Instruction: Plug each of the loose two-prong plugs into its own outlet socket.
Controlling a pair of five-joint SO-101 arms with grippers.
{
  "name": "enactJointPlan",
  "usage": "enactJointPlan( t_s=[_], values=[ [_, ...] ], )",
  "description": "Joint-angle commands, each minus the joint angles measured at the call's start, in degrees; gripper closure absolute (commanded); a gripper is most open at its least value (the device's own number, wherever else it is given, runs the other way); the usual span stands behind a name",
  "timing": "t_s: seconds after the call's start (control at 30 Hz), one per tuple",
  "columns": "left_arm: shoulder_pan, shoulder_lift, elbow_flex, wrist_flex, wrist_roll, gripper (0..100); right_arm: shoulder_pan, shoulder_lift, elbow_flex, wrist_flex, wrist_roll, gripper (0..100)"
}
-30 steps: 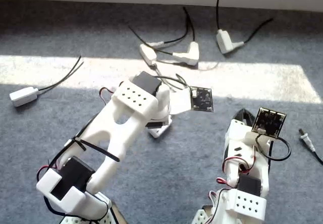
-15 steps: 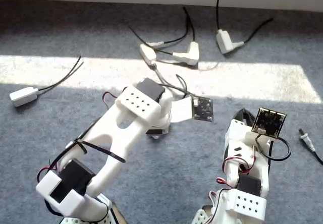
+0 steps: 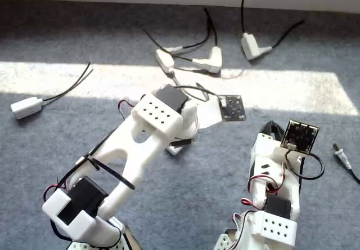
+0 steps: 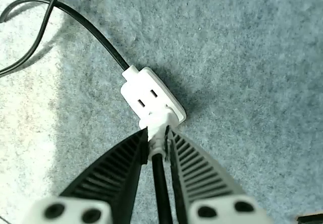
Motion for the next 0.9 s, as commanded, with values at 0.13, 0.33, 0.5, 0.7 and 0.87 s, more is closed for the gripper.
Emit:
enactJointPlan(
  t_s=[0.13,0.33,0.5,0.7,0.87],
  values=[
    [0.2,-0.3,0.6,-0.4,7.4,99,-0.4,-0.5,5.2,-1.4,0.4,99.2],
    [-1.5,-0.3,3.8,-0.7,7.5,99,-0.4,-0.5,5.2,-1.4,0.4,99.2],
    [-4.2,-0.3,4.3,-3.0,7.5,99,-0.4,-0.5,5.2,-1.4,0.4,99.2],
    [-6.1,-0.2,5.5,-5.5,7.5,99,-0.4,-0.5,5.2,-1.4,0.4,99.2],
    [-5.8,-0.2,11.0,-11.5,7.5,99,-0.4,-0.5,5.2,-1.4,0.4,99.2]
  ],
)
